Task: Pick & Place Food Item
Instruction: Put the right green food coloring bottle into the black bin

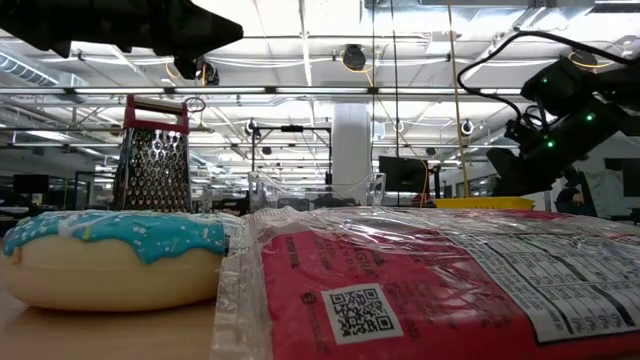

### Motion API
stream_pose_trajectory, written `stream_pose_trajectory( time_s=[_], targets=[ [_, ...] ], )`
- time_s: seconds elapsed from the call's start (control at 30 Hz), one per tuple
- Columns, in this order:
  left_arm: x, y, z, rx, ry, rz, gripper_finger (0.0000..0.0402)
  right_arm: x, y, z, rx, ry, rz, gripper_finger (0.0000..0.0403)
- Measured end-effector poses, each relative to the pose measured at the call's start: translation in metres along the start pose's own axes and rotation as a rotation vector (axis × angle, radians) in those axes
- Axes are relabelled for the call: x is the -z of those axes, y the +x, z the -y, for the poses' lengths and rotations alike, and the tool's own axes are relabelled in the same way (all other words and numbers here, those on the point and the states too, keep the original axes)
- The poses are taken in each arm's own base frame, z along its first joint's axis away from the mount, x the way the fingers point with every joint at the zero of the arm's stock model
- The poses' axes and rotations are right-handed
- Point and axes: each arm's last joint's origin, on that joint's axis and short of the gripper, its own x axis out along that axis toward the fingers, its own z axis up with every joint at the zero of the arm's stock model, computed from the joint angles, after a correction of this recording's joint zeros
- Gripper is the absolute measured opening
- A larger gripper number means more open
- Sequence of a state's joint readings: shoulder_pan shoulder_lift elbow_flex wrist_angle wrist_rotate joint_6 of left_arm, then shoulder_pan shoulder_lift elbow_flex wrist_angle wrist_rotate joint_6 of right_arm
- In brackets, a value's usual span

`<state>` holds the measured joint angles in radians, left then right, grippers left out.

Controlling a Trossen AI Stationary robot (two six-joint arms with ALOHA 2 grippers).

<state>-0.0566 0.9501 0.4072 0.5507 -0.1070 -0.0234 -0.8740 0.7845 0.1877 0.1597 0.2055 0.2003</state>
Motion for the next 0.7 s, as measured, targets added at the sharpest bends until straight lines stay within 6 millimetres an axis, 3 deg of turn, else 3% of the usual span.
stream_pose_trajectory(
  time_s=[0.43, 0.7],
  targets=[
    [0.0, 0.0, 0.0, 0.0, 0.0, 0.0, 0.0026, -0.0002, 0.0001, 0.0006, 0.007, -0.008, 0.003, 0.0079],
    [0.0, 0.0, 0.0, 0.0, -0.006, 0.0, 0.0026, -0.0003, 0.0001, 0.0006, 0.008, -0.002, 0.005, 0.0121]
  ],
)
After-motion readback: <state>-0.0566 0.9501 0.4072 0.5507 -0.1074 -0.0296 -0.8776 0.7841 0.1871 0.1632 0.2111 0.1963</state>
